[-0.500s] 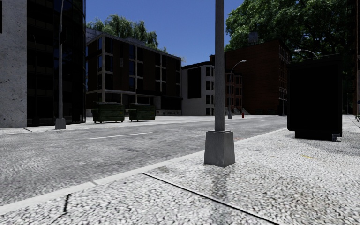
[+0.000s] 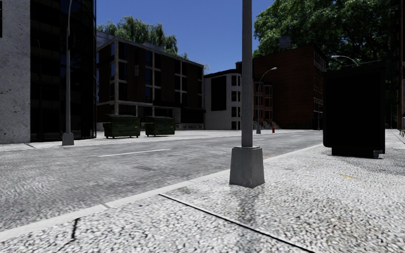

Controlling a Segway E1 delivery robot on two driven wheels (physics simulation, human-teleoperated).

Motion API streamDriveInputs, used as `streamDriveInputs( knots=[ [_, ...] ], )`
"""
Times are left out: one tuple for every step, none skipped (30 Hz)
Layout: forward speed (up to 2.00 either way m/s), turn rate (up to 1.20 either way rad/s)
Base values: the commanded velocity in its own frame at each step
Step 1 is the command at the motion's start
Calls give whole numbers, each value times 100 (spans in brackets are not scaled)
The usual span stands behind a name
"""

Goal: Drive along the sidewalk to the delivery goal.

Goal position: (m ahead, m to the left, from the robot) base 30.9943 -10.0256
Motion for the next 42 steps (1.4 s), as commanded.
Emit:
streamDriveInputs(
  knots=[
    [0,0],
    [0,0],
    [0,0],
    [0,0],
    [0,0],
    [0,0],
    [0,0],
    [0,0],
    [0,0],
    [0,0],
    [0,0],
    [0,0],
    [0,0],
    [0,0],
    [0,0],
    [0,-33],
    [0,-81],
    [0,-98],
    [0,-120],
    [0,-120],
    [0,-120],
    [0,-120],
    [0,-120],
    [0,-120],
    [0,-120],
    [0,-120],
    [0,-120],
    [0,-120],
    [0,-120],
    [0,-120],
    [0,-120],
    [0,-120],
    [0,-120],
    [0,-120],
    [0,-120],
    [0,-120],
    [0,-120],
    [0,-120],
    [0,-120],
    [0,-120],
    [0,-120],
    [0,-120]
  ],
)
